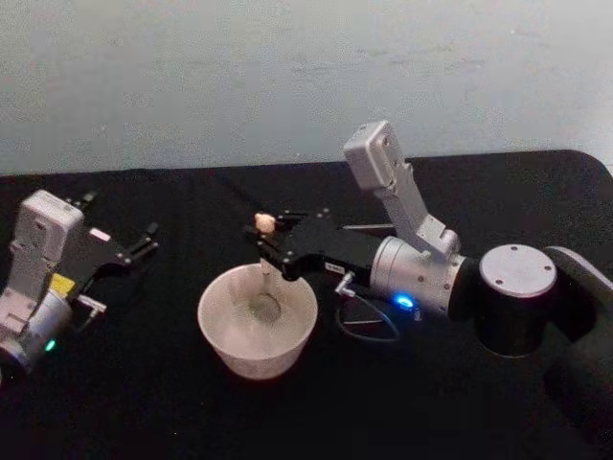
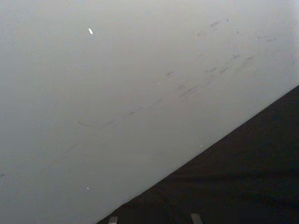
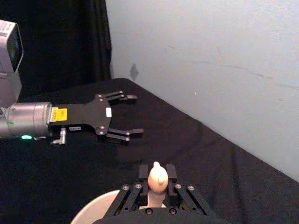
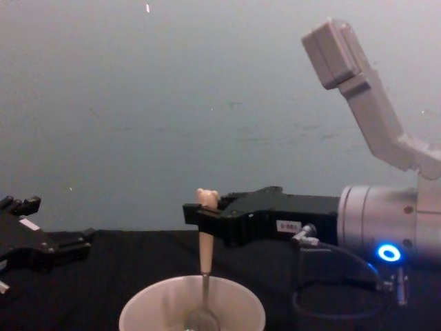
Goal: Pick up the stirring spoon with one hand, stir inside the cup, then place it back in its original position.
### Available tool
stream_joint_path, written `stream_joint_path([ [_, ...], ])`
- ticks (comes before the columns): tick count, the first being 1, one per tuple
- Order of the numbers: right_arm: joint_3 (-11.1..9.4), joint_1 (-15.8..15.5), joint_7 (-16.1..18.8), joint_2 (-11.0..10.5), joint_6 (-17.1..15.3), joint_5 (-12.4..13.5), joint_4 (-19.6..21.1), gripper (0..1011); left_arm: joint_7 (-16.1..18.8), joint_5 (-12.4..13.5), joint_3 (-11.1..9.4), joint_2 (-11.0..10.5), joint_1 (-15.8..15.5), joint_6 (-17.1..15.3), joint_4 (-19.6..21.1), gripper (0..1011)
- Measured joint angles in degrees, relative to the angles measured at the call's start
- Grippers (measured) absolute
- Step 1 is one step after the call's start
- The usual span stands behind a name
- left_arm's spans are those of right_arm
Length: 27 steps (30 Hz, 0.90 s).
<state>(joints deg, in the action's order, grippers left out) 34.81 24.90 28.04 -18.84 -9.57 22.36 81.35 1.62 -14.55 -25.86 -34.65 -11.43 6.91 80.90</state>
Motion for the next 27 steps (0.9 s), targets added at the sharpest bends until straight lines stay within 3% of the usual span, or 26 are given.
stream_joint_path([
  [10, -1.29, -1.90, 0.92, -2.52, -0.36, 0.12, 2.79, 223, 0.00, 0.00, 0.00, 0.00, 0.00, 0.00, 0.00, 1001],
  [18, -2.16, -4.70, 2.24, -5.30, -1.62, 2.69, 7.89, 223, 0.00, 0.00, 0.00, 0.00, 0.00, 0.00, 0.00, 1001],
  [27, -2.01, -5.84, 2.68, -6.60, -1.89, 4.65, 10.72, 223, 0.00, 0.00, 0.00, 0.00, 0.00, 0.00, 0.00, 1002],
])
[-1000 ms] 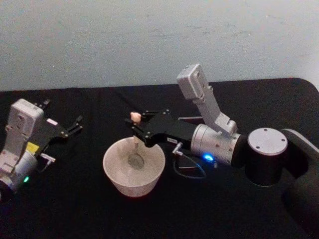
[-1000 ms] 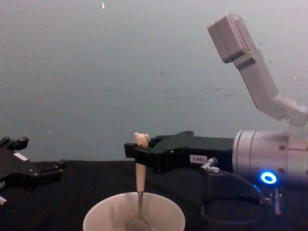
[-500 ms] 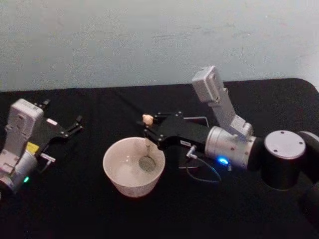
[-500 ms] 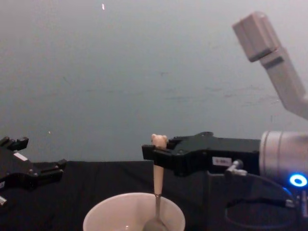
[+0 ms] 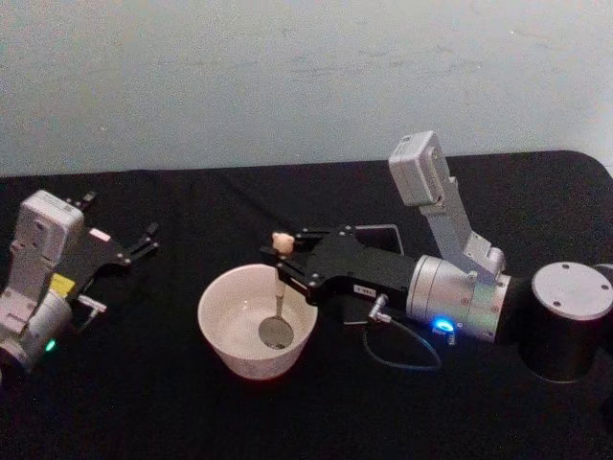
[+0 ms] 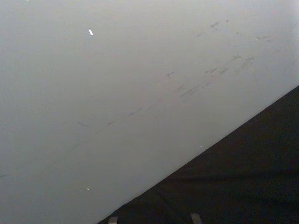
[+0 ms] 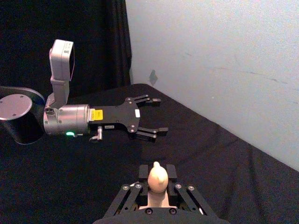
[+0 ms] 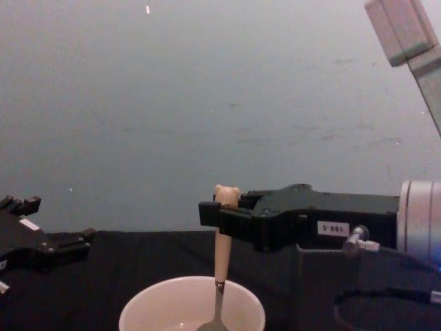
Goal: Pick up the stirring spoon with one hand, stir inside the cup, then place it back in its original position.
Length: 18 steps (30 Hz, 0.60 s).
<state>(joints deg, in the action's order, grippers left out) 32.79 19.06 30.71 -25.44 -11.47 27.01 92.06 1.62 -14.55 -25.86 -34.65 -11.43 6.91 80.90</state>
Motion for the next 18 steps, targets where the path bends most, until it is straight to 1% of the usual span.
stream_joint_path([
  [11, 0.29, 0.85, -1.77, 0.86, 0.09, 0.69, -0.79, 223, 0.00, 0.00, 0.00, 0.00, 0.00, 0.00, 0.00, 1001],
  [18, -0.04, 1.17, -2.76, 1.46, 0.03, 1.24, -0.89, 223, 0.00, 0.00, 0.00, 0.00, 0.00, 0.00, 0.00, 1001],
])
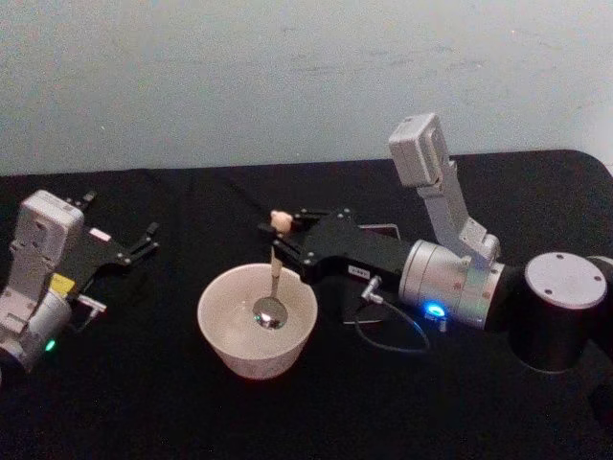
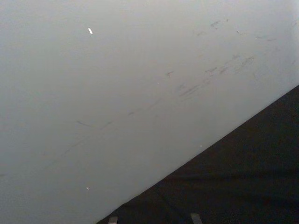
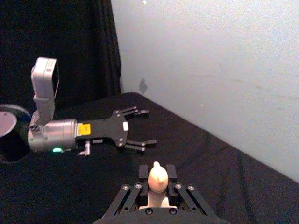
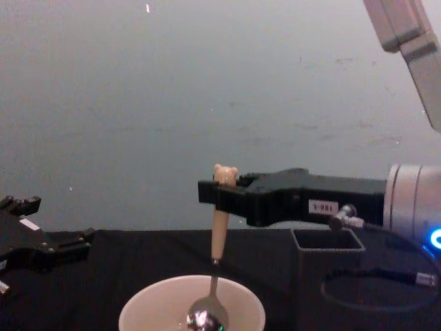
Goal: Pick up the stirring spoon with one hand, stir inside the cup, then place it back in its original position.
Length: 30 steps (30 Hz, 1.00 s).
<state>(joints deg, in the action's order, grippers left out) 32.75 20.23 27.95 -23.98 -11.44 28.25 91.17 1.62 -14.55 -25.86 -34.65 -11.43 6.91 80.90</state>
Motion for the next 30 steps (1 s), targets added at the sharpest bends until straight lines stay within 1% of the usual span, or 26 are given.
stream_joint_path([
  [9, -1.56, 0.81, -1.30, 0.38, -0.03, 1.26, 0.47, 223, 0.00, 0.00, 0.00, 0.00, 0.00, 0.00, 0.00, 1001],
  [15, -3.11, 0.96, -2.62, 0.33, -0.93, 2.97, 1.61, 223, 0.00, 0.00, 0.00, 0.00, 0.00, 0.00, 0.00, 1001],
  [18, -4.03, 0.96, -3.33, 0.06, -1.44, 4.05, 2.45, 223, 0.00, 0.00, 0.00, 0.00, 0.00, 0.00, 0.00, 1001],
  [22, -4.64, 0.86, -3.87, -0.34, -1.78, 4.91, 3.30, 223, 0.00, 0.00, 0.00, 0.00, 0.00, 0.00, 0.00, 1001],
  [30, -6.37, 0.15, -5.24, -1.83, -2.92, 7.50, 5.23, 223, 0.00, 0.00, 0.00, 0.00, 0.00, 0.00, 0.00, 1001],
])
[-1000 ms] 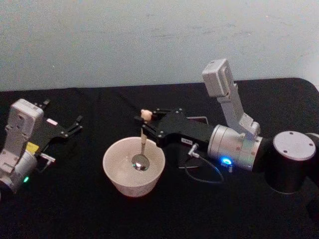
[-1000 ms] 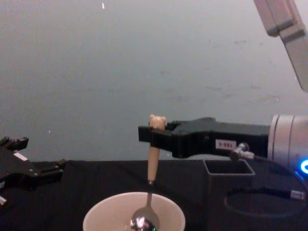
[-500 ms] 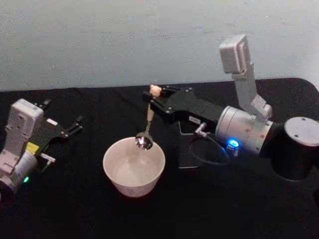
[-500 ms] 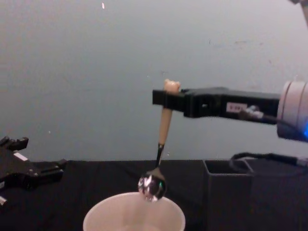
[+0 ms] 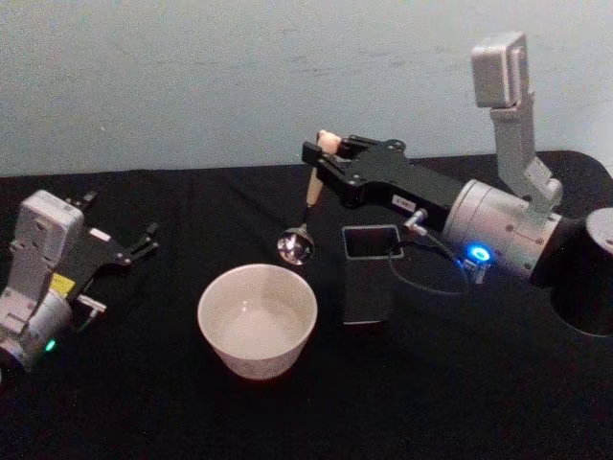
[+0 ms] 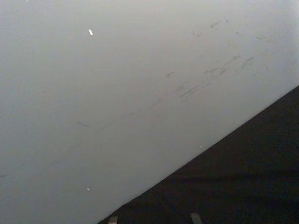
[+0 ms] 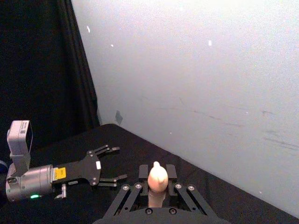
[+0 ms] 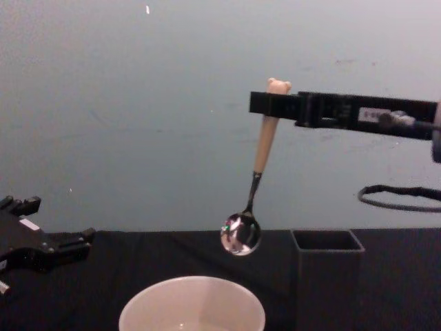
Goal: Pick up the stirring spoon with one hand, stir inside the cup, then place it back in its original position.
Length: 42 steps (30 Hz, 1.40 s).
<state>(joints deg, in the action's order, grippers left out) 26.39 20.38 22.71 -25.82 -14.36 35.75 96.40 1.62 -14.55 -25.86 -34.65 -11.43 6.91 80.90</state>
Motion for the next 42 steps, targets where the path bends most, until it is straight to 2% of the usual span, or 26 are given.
stream_joint_path([
  [11, -3.08, -1.74, -1.36, -2.79, 0.38, 4.05, 1.97, 223, 0.00, 0.00, 0.00, 0.00, 0.00, 0.00, 0.00, 1001],
  [20, -4.88, -2.86, -2.34, -5.06, 1.46, 6.00, 2.95, 223, 0.00, 0.00, 0.00, 0.00, 0.00, 0.00, 0.00, 1001],
  [31, -4.94, -3.88, -1.60, -7.35, 4.07, 4.48, 2.52, 223, 0.00, 0.00, 0.00, 0.00, 0.00, 0.00, 0.00, 1002],
  [42, -4.08, -4.11, -0.91, -7.60, 5.08, 1.59, 0.66, 223, 0.00, 0.00, 0.00, 0.00, 0.00, 0.00, 0.00, 1001],
])
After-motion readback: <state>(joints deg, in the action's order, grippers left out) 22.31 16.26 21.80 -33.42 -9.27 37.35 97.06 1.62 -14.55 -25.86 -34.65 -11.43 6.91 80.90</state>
